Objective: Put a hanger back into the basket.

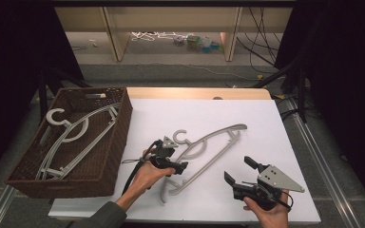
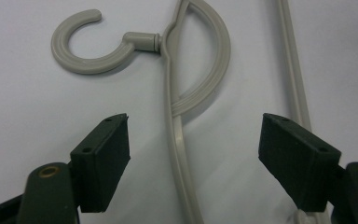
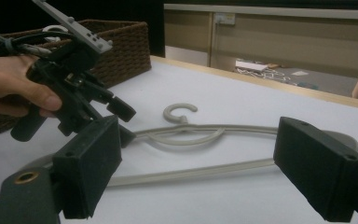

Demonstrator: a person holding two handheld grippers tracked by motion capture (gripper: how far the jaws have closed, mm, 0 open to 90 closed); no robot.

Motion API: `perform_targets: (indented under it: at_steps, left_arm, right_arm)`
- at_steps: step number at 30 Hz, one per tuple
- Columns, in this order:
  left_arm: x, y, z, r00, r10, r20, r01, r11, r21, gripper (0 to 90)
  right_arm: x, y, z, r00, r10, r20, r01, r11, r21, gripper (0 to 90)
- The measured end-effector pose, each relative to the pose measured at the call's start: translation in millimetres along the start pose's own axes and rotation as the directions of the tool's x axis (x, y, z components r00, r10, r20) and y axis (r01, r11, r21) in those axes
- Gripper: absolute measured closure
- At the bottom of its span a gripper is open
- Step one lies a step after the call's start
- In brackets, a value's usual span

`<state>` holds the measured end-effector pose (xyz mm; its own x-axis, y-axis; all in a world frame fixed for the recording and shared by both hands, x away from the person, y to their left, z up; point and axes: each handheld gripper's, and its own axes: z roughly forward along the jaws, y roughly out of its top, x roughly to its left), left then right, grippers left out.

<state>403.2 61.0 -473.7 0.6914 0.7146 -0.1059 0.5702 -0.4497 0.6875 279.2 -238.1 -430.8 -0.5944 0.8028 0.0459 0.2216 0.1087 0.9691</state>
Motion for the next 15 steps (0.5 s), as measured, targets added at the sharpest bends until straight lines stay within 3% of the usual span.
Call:
perform_targets:
  at_steps: [5,6,8,12,13,15]
  left_arm:
    - [7.6,6.4,3.3,0.9996,0.009,0.025,-0.010,0.9989,0.046,27.4]
    - [7.6,6.2,5.3,0.9998,0.002,0.020,-0.003,0.9994,0.035,27.7]
    - [9.6,7.2,7.3,0.9996,0.021,0.019,-0.022,0.9976,0.065,28.0]
    - [10.9,8.7,11.4,0.9997,0.019,0.016,-0.020,0.9968,0.077,28.6]
    - [11.6,9.8,11.0,0.9992,0.034,0.020,-0.036,0.9944,0.100,29.1]
    - [10.4,10.6,13.7,0.9988,0.047,0.015,-0.049,0.9933,0.105,29.3]
  right_arm:
    - [-1.4,0.8,-2.1,0.9999,-0.008,0.010,0.008,1.000,0.017,15.8]
    - [-1.6,0.8,-2.3,0.9999,-0.008,0.011,0.008,1.000,0.020,15.8]
    - [-1.8,1.0,-2.6,0.9999,-0.007,0.009,0.007,1.000,0.019,15.8]
    - [-1.2,0.8,-1.8,1.0000,-0.004,0.009,0.004,1.000,0.017,15.8]
    - [-0.6,0.3,-0.3,1.0000,0.004,0.002,-0.004,1.000,-0.003,15.9]
    - [-1.3,0.1,-0.7,0.9999,-0.004,0.012,0.004,1.000,0.012,15.8]
